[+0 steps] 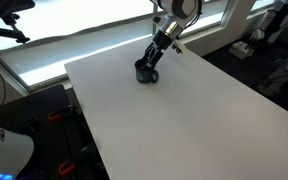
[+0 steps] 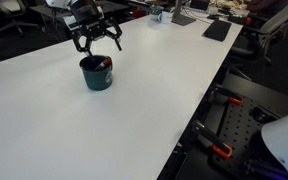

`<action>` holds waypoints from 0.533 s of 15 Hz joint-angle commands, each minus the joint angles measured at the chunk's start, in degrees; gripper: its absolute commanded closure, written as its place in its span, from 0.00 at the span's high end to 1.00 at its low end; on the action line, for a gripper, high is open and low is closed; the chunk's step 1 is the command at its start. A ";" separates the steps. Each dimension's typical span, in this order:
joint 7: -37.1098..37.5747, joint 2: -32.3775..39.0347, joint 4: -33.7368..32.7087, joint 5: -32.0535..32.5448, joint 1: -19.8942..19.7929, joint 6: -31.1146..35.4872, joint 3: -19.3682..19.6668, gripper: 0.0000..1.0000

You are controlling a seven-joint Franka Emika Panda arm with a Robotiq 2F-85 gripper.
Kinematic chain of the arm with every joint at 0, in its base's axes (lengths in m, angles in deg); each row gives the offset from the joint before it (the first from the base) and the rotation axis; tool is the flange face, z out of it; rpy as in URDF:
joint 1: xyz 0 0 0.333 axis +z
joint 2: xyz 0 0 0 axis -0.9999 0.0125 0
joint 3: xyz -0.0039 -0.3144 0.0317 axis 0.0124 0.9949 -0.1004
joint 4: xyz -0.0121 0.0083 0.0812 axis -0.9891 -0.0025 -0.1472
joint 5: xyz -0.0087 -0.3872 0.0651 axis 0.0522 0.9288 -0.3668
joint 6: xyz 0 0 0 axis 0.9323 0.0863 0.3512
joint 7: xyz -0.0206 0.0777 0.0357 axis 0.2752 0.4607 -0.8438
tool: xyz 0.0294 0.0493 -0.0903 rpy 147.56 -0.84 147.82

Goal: Remove the marker from the cup

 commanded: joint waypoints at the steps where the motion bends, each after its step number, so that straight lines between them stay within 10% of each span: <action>1: 0.10 0.94 -0.61 0.14 -0.08 -0.52 -0.16 1.00; 5: 0.06 2.25 -1.77 -0.02 -0.21 -1.19 -0.25 0.98; 6: -0.06 2.20 -1.65 0.06 -0.22 -1.05 -0.25 0.75; 8: -0.07 2.39 -1.67 0.06 -0.25 -1.14 -0.28 0.70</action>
